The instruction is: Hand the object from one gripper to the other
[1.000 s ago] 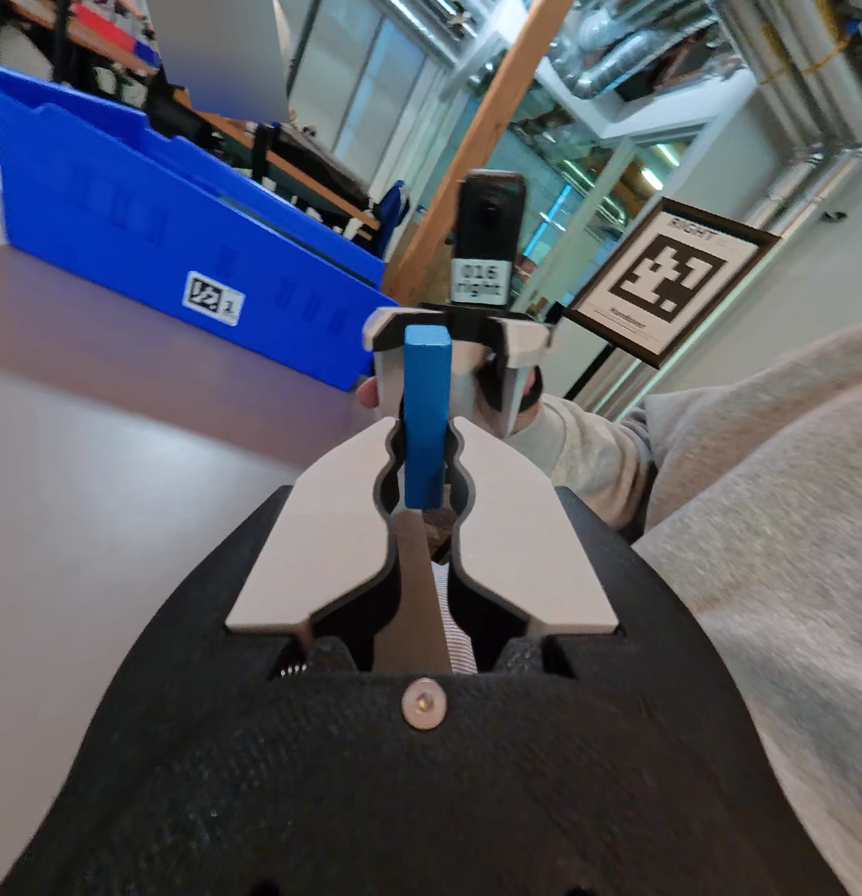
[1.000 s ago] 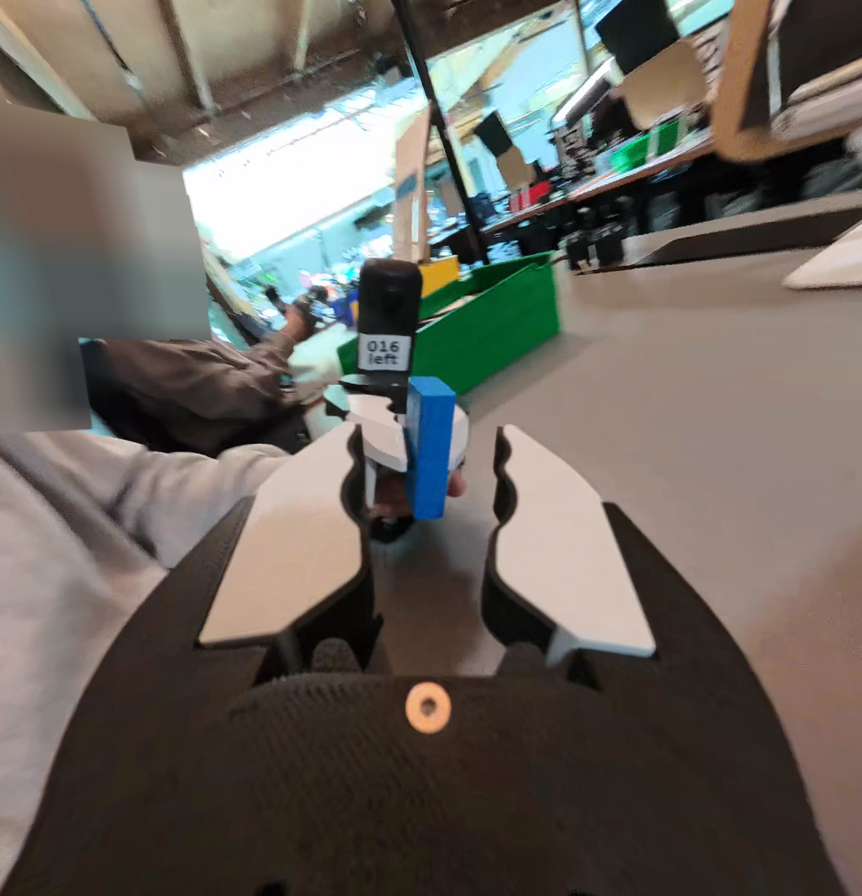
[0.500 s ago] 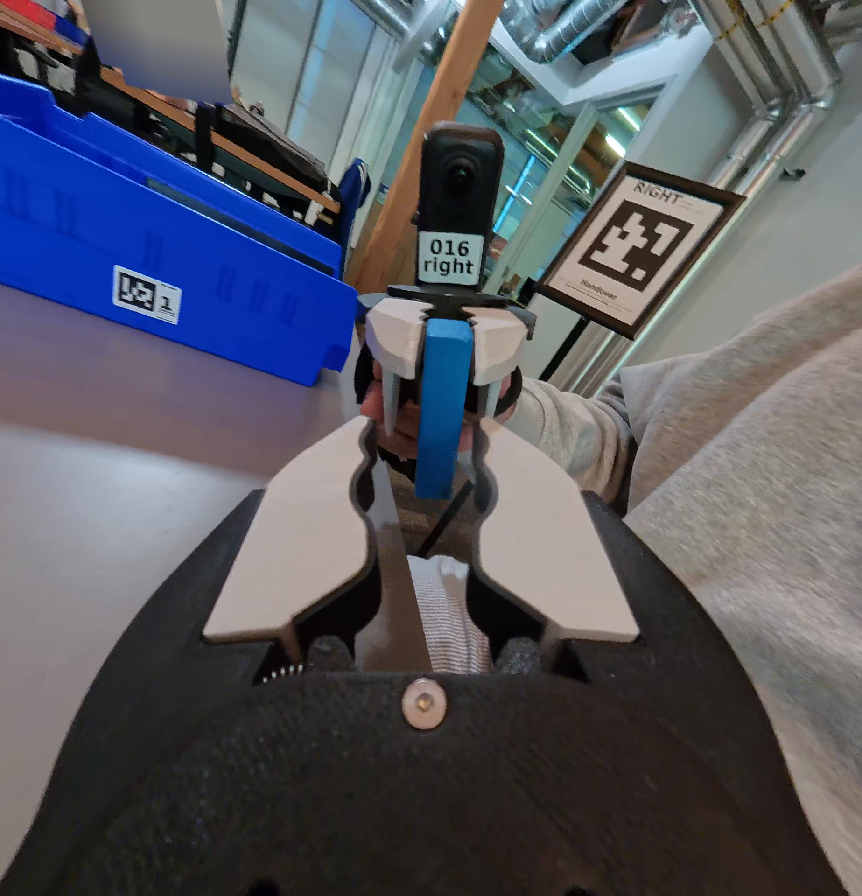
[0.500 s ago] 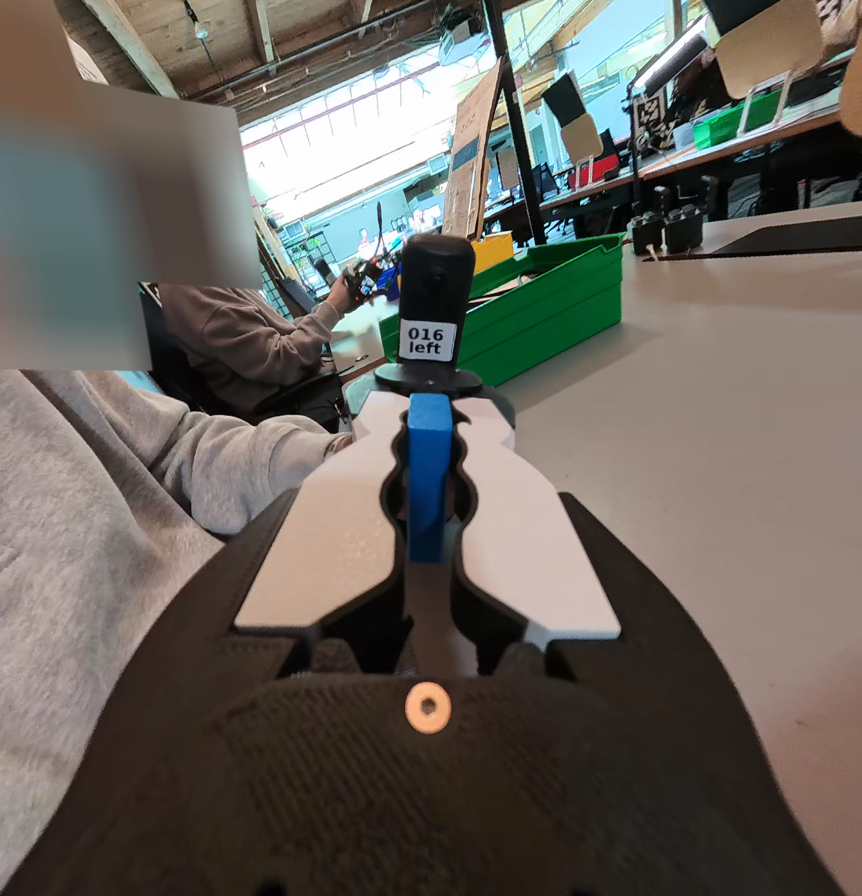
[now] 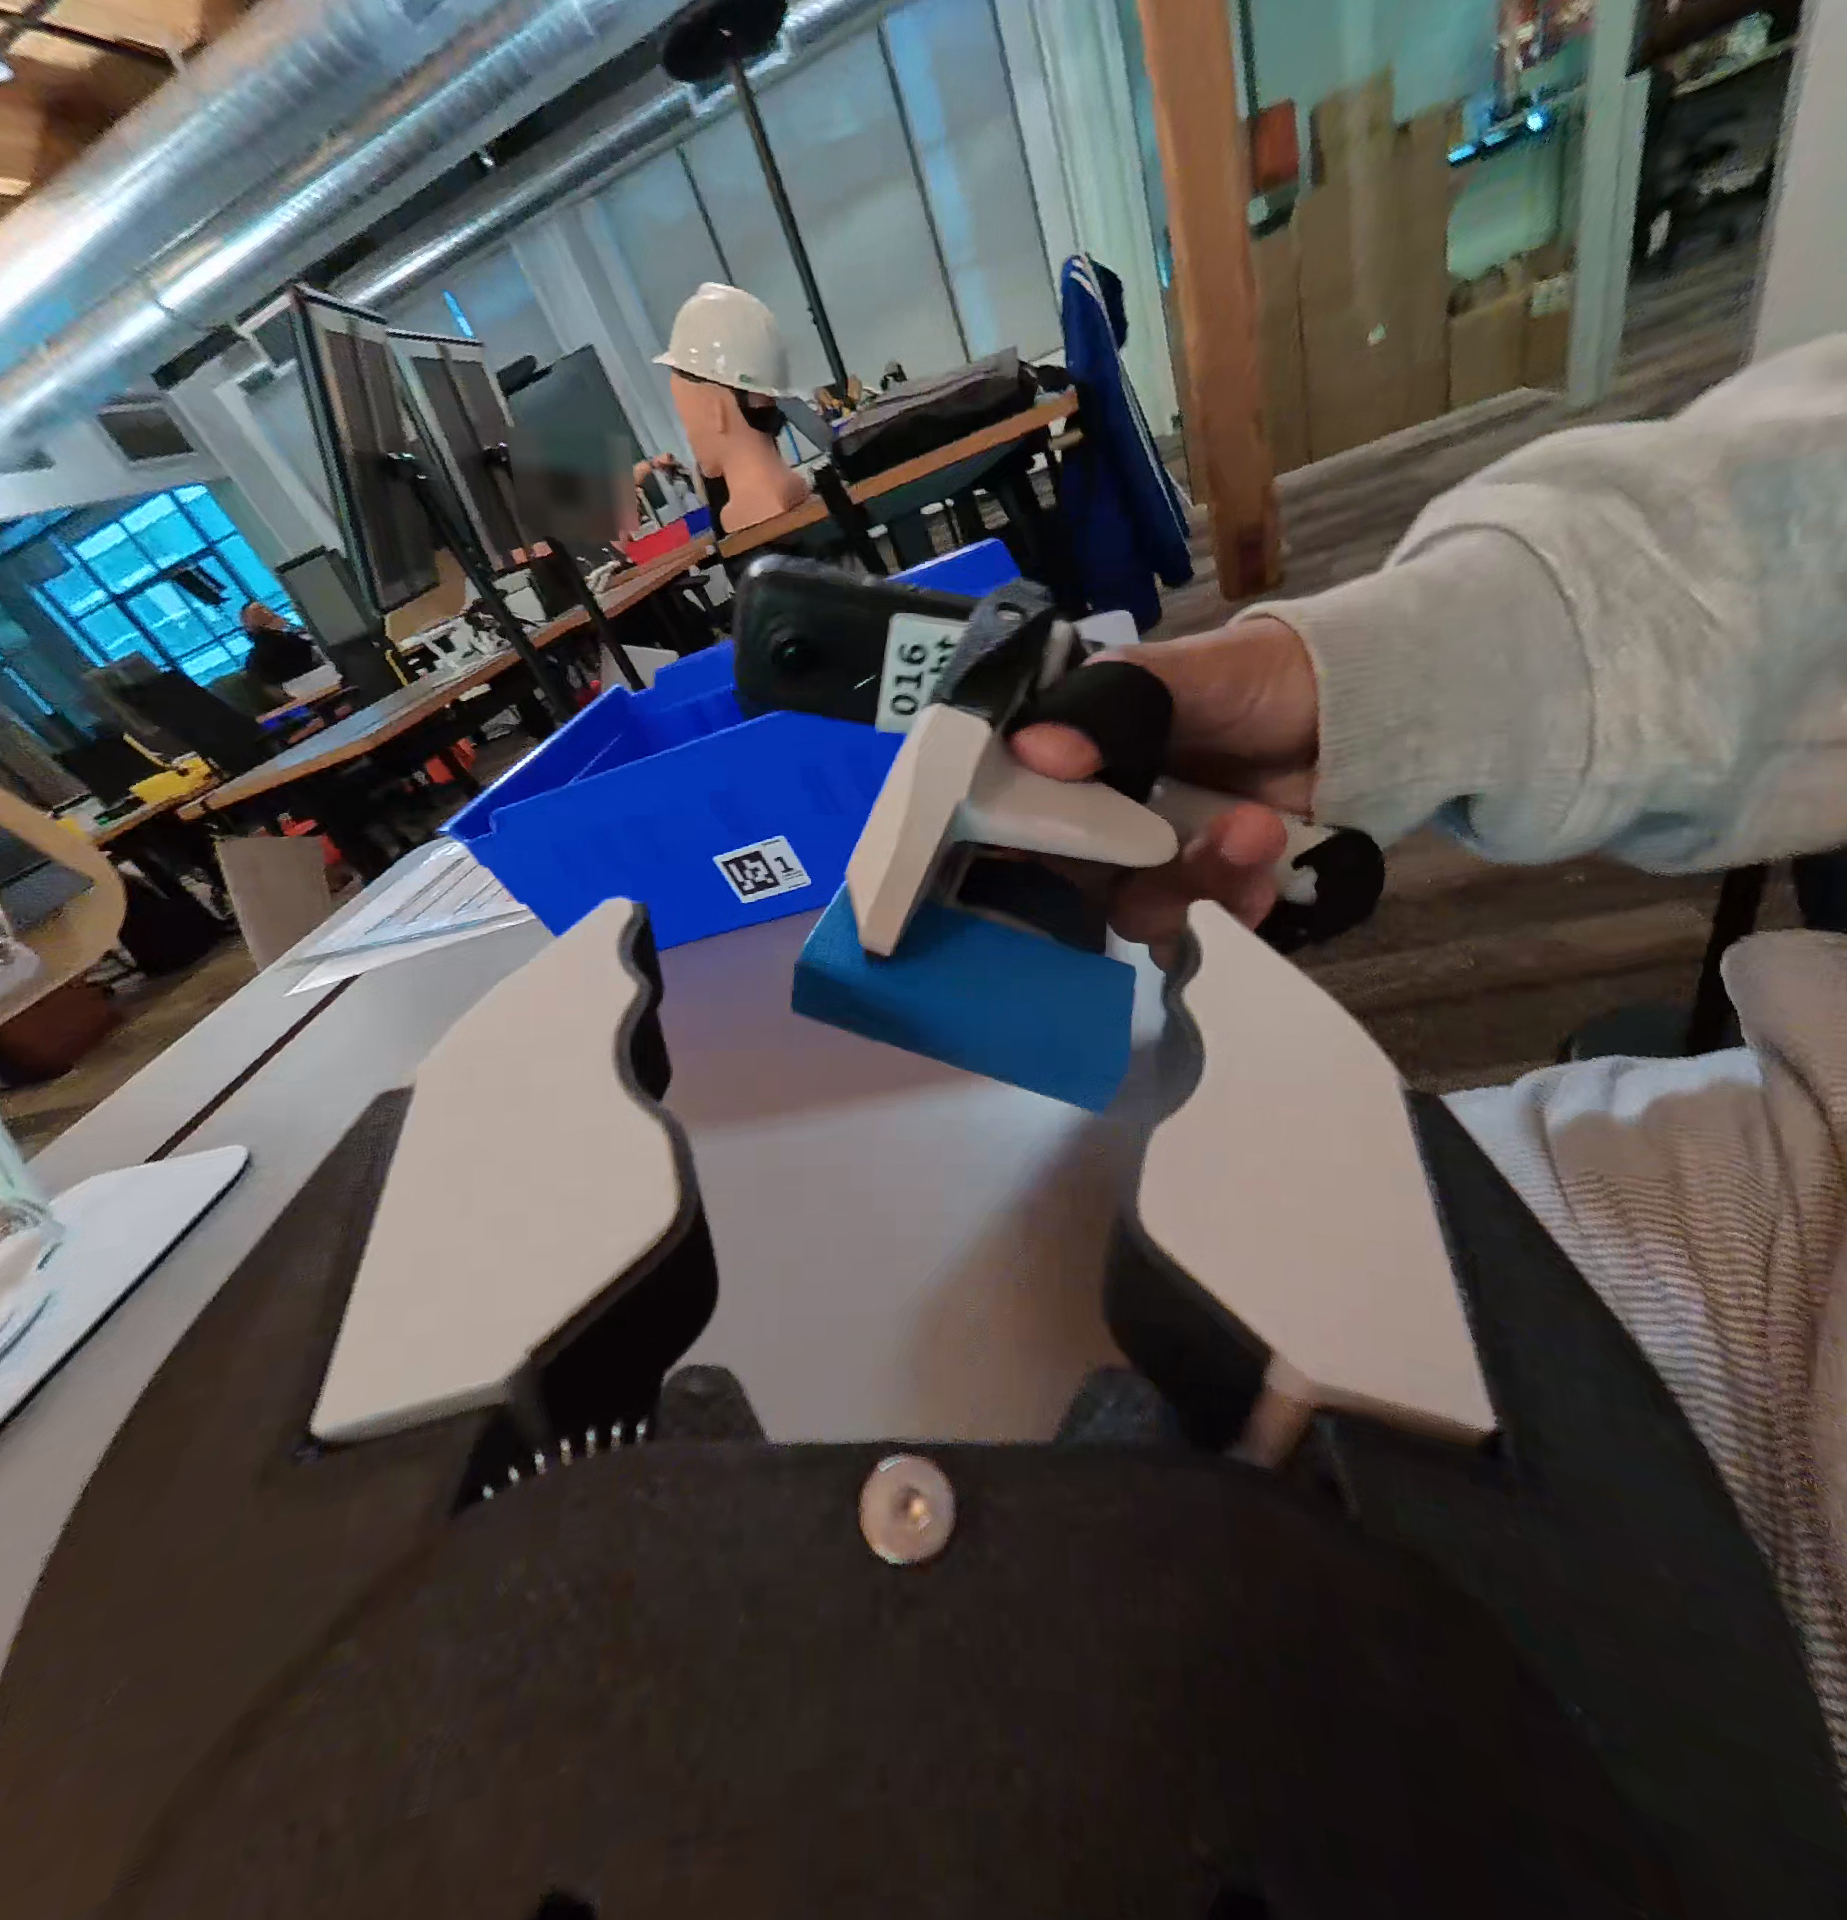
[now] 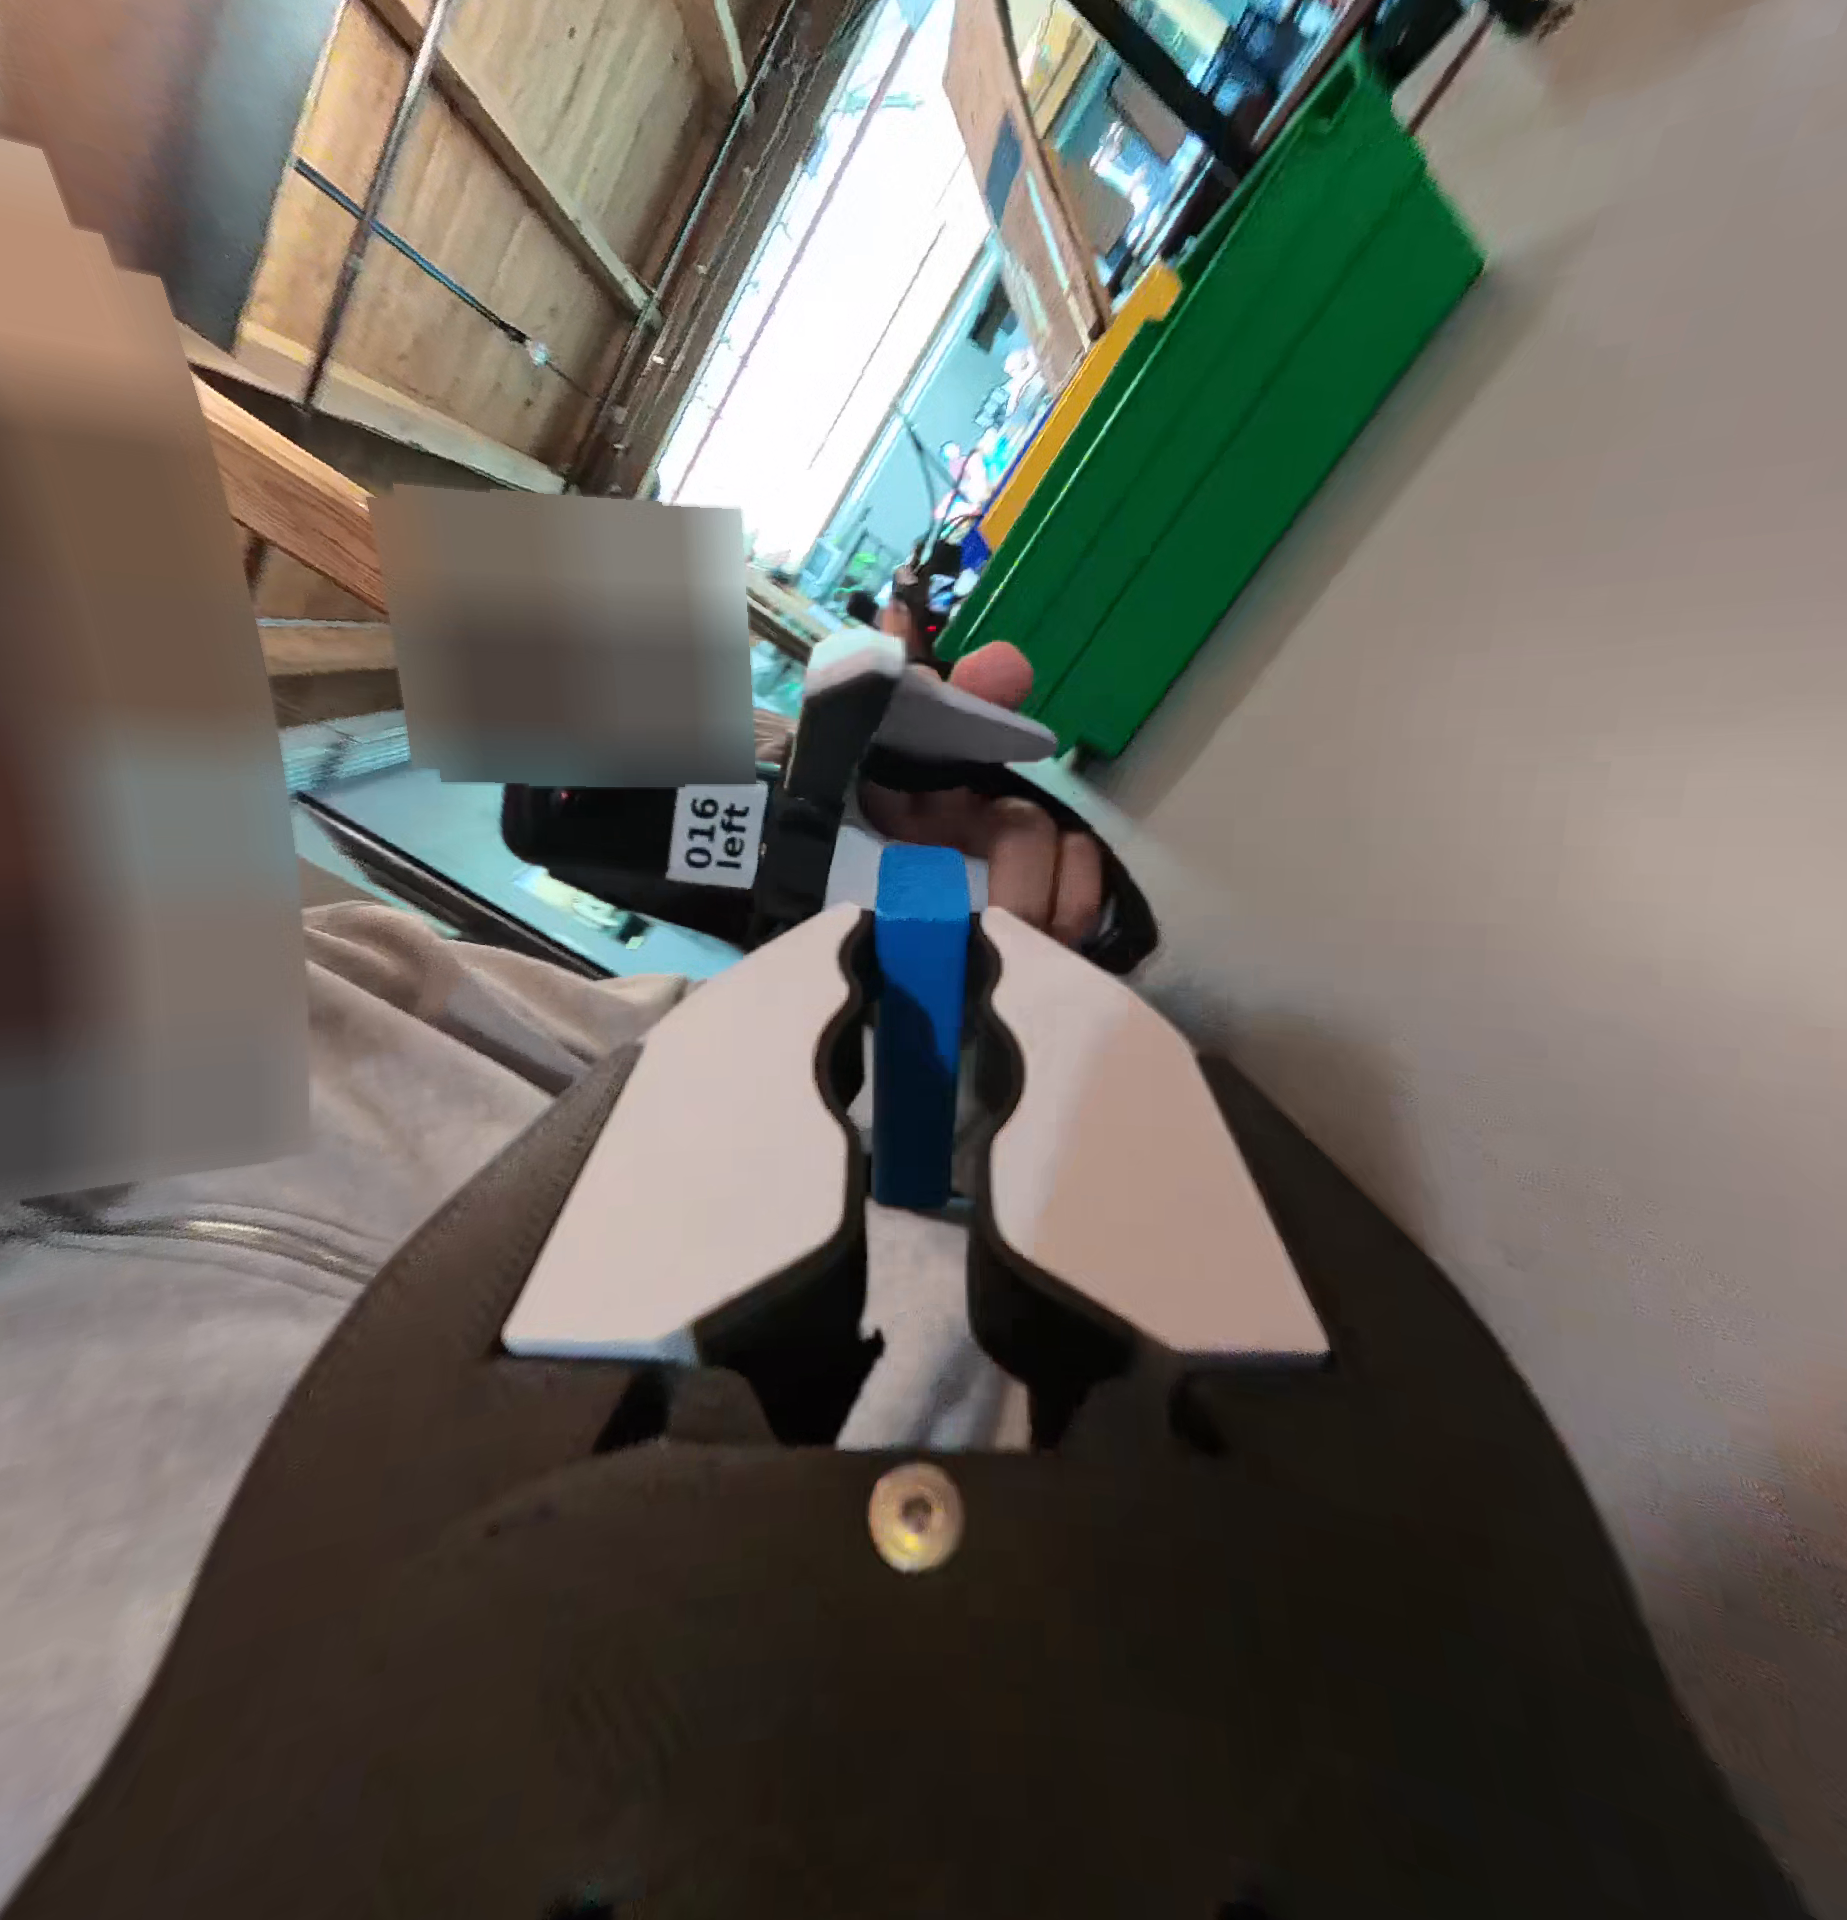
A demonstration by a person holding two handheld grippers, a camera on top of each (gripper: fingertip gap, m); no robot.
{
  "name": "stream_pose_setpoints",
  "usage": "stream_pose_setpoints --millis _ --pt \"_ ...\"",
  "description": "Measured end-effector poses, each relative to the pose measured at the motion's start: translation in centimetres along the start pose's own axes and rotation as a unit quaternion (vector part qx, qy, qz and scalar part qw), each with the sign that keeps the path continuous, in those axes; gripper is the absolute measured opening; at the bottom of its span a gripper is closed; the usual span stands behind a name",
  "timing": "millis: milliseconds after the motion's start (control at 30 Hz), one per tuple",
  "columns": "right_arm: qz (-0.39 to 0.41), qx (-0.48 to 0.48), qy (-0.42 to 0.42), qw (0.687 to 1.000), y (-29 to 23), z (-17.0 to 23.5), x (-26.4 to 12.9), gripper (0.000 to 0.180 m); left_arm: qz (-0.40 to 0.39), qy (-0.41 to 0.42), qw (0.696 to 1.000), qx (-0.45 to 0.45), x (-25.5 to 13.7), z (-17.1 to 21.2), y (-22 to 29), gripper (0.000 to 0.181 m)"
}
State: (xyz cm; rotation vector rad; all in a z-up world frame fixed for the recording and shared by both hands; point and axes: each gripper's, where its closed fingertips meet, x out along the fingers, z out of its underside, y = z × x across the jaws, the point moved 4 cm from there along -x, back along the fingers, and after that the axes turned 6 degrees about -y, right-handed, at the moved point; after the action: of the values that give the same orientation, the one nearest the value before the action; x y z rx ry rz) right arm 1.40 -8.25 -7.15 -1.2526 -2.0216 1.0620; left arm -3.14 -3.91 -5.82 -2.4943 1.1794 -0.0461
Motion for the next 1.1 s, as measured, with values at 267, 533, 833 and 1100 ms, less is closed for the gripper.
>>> stream_pose_setpoints --millis 267,533,833,1100 --pt "-0.041 0.056 -0.016 0.997 0.1 0.6 0.4 0.016 0.042 -0.037 0.998 0.030 0.6 0.9 1.4 0.072" --pt "-0.051 0.041 0.019 0.998 -0.1 0.0 0.4 0.042 0.028 -0.049 0.998 -0.012 0.7 1.2 0.5 0.071" --pt "0.005 -0.039 0.063 0.997 -0.2 -1.1 0.0 0.063 0.051 0.054 0.960 -0.270 -0.9 0.5 -3.2 0.071" --pt "0.216 -0.394 0.043 0.892 -1.3 -1.8 -0.2 0.078 0.172 0.105 0.833 -0.516 -0.9 1.9 -4.3 0.071"
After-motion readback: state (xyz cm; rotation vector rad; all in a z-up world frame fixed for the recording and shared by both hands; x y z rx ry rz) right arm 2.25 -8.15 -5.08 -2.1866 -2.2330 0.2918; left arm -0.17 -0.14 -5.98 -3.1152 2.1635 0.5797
